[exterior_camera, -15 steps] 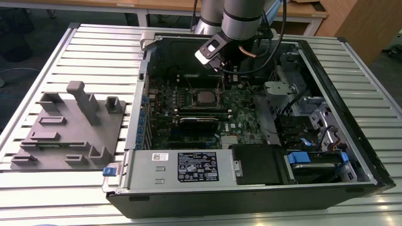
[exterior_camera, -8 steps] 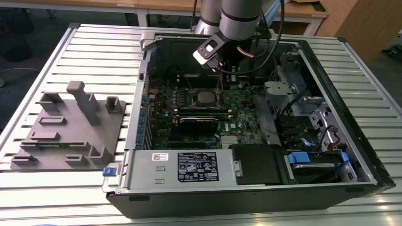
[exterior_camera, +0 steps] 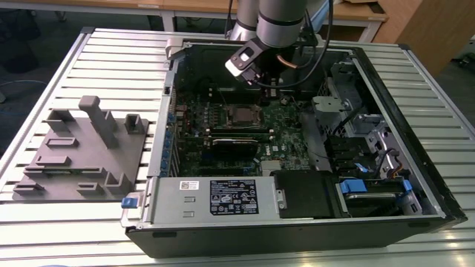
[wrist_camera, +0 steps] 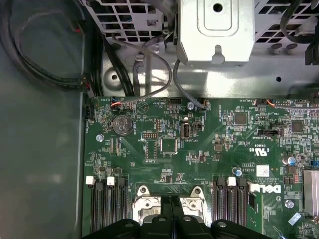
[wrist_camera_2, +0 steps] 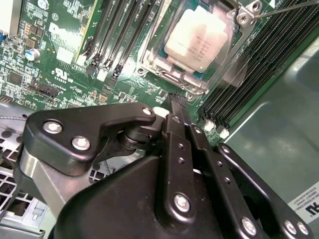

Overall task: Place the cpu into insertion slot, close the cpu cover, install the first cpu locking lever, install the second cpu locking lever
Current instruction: 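Close the cpu cover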

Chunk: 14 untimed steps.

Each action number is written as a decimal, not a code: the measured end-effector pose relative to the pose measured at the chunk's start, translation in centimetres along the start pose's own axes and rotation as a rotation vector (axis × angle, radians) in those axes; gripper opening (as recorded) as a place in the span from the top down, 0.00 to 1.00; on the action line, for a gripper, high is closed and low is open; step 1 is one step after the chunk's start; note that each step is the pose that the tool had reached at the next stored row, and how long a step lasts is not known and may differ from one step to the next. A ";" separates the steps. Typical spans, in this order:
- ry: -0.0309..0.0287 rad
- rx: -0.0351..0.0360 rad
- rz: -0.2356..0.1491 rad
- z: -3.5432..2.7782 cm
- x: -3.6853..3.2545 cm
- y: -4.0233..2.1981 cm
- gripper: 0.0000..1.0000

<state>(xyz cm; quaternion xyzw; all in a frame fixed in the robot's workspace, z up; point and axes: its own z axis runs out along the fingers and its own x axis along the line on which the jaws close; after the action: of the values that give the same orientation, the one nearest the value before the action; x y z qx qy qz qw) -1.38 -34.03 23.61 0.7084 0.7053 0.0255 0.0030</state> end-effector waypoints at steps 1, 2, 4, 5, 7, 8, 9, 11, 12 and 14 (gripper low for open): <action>0.0000 0.0000 0.000 0.00 0.00 -0.06 0.89; 0.0000 0.0000 0.000 0.00 0.00 -0.12 0.89; 0.0000 0.0000 0.000 0.01 0.00 -0.22 0.89; 0.0000 0.0000 0.000 0.01 0.00 -0.25 0.89; 0.0000 0.0000 0.000 0.01 0.00 -0.27 0.89; -0.0001 0.0000 0.000 0.00 0.00 -0.29 0.89; 0.0000 0.0000 0.000 0.00 0.00 -0.30 0.89; 0.0000 0.0000 0.000 0.00 0.00 -0.33 0.89; 0.0000 0.0000 0.000 0.00 0.00 -0.35 0.89; 0.0000 0.0000 0.000 0.00 0.00 -0.39 0.89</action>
<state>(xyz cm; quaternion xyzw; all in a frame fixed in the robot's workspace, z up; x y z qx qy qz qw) -1.77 -34.03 23.59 0.7084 0.7053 0.0255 0.0030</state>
